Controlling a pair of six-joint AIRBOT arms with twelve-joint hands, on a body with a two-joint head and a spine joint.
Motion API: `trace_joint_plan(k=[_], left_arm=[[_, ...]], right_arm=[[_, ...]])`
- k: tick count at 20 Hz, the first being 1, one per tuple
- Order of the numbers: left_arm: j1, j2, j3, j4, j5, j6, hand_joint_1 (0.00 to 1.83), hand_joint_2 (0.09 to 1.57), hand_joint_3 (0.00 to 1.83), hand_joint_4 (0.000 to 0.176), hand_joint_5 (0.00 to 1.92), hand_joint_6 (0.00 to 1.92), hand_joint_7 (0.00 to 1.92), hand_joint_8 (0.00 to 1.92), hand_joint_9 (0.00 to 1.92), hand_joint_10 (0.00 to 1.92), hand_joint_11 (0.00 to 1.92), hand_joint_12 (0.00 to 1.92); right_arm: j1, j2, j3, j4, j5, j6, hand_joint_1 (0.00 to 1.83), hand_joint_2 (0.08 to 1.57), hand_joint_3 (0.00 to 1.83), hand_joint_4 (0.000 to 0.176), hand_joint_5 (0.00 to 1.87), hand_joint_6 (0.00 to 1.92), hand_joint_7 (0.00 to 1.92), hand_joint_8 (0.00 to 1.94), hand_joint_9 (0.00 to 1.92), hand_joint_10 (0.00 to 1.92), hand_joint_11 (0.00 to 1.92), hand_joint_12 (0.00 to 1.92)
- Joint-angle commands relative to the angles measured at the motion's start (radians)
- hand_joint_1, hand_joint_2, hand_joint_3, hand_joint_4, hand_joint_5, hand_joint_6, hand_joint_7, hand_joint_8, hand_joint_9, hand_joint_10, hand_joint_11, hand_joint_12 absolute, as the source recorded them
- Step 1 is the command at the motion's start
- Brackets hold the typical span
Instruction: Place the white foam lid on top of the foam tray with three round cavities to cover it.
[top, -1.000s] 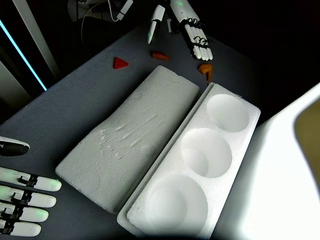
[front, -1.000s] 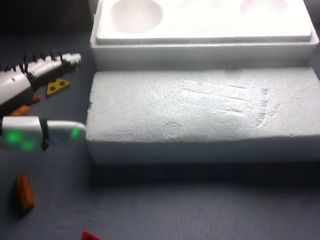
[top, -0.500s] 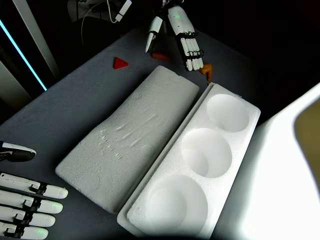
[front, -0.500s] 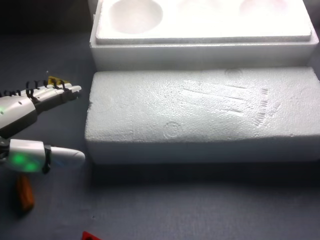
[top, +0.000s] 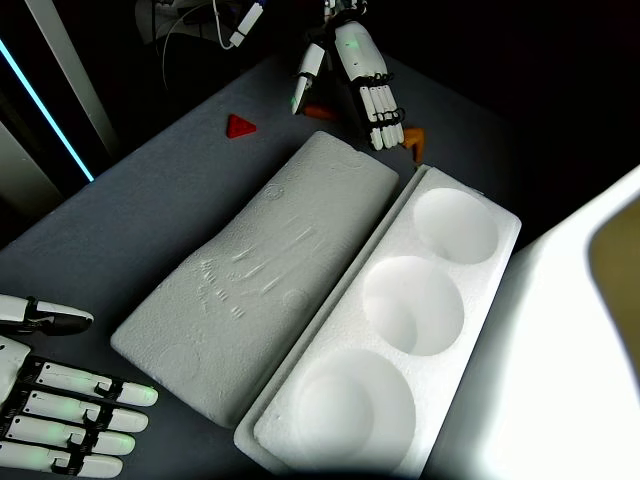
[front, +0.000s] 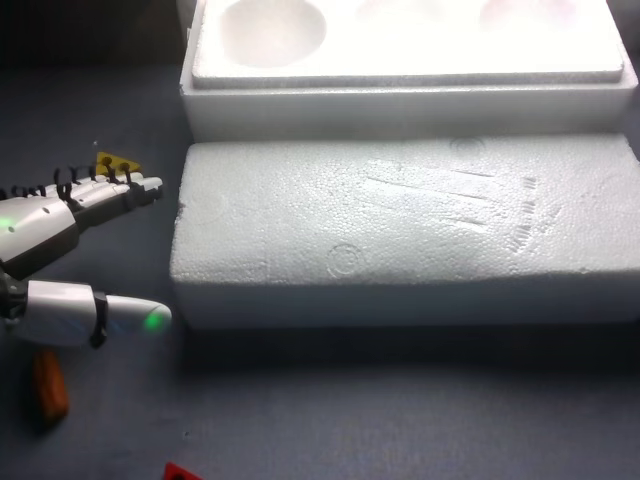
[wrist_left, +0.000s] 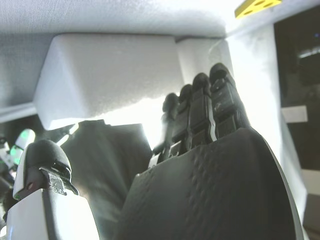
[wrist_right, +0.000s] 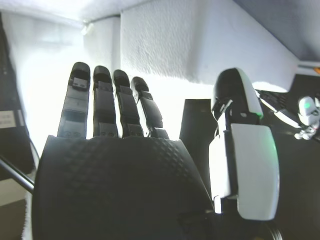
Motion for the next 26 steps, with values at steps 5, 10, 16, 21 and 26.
trace_joint_plan(k=[5, 10, 16, 21, 26], left_arm=[[-0.017, -0.014, 0.011, -0.015, -0.091, 0.003, 0.43, 0.96, 0.00, 0.000, 0.07, 0.00, 0.00, 0.00, 0.00, 0.00, 0.00, 0.00], [-0.024, -0.032, 0.013, -0.033, -0.093, 0.021, 0.44, 0.96, 0.00, 0.000, 0.07, 0.00, 0.00, 0.00, 0.00, 0.00, 0.00, 0.00], [-0.023, -0.054, 0.015, -0.073, -0.124, 0.031, 0.44, 0.97, 0.00, 0.000, 0.08, 0.01, 0.00, 0.00, 0.00, 0.00, 0.00, 0.00], [-0.023, -0.076, 0.023, -0.074, -0.127, 0.021, 0.44, 0.96, 0.00, 0.000, 0.08, 0.00, 0.00, 0.00, 0.00, 0.00, 0.00, 0.00], [-0.023, -0.097, 0.030, -0.065, -0.137, -0.006, 0.43, 0.98, 0.01, 0.000, 0.10, 0.01, 0.00, 0.00, 0.00, 0.00, 0.00, 0.00]], right_arm=[[0.019, -0.010, 0.024, 0.034, 0.072, -0.014, 0.50, 1.18, 0.00, 0.000, 0.00, 0.00, 0.00, 0.00, 0.00, 0.00, 0.00, 0.00], [0.029, -0.031, 0.042, 0.051, 0.059, -0.015, 0.47, 1.18, 0.00, 0.000, 0.00, 0.00, 0.00, 0.00, 0.00, 0.00, 0.01, 0.01], [0.045, -0.057, 0.057, 0.062, 0.051, -0.015, 0.52, 1.19, 0.00, 0.000, 0.00, 0.00, 0.00, 0.00, 0.00, 0.00, 0.00, 0.00], [0.068, -0.085, 0.074, 0.062, 0.044, -0.015, 0.48, 1.19, 0.00, 0.000, 0.00, 0.00, 0.00, 0.00, 0.00, 0.00, 0.00, 0.00], [0.073, -0.097, 0.078, 0.062, 0.041, -0.011, 0.49, 1.19, 0.00, 0.000, 0.02, 0.00, 0.02, 0.01, 0.02, 0.01, 0.01, 0.28]])
